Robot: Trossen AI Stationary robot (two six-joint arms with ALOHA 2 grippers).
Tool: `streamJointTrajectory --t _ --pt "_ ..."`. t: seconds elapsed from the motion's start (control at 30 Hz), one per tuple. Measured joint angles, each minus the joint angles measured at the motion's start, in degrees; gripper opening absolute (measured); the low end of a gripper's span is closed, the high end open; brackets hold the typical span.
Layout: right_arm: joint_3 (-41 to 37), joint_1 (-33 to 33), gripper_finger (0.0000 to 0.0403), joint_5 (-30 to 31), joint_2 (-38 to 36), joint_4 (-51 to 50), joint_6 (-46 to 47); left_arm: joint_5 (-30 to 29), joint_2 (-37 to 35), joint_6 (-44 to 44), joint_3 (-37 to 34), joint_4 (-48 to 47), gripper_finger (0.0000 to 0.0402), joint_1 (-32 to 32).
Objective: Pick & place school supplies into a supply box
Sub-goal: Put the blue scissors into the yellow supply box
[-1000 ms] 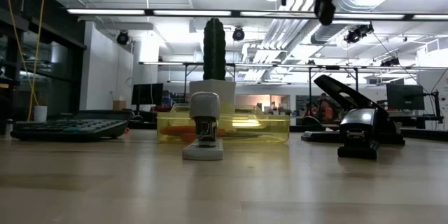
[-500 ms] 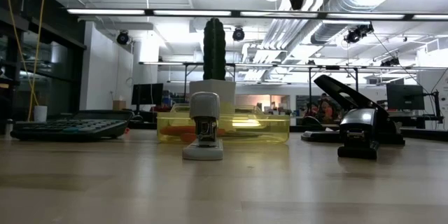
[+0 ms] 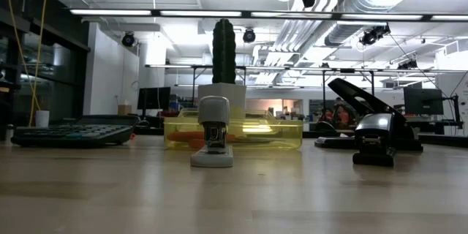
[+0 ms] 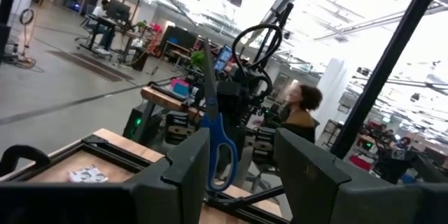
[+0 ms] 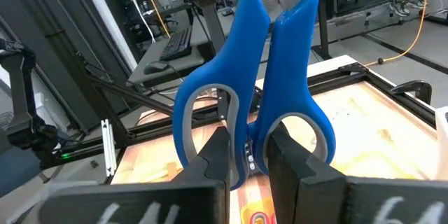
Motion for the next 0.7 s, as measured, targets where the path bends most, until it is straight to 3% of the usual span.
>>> streamJointTrajectory --t 0.53,0.7 --pt "0.04 0.02 0.0031 1.01 1.07 -1.2 0.02 0.13 0.0 0.02 0.0 0.02 0.015 0.0" --pt "7.39 -0.66 0.0031 1.65 7.29 -10.02 -3.05 0.13 0.0 0.02 0.0 1.24 0.015 0.0"
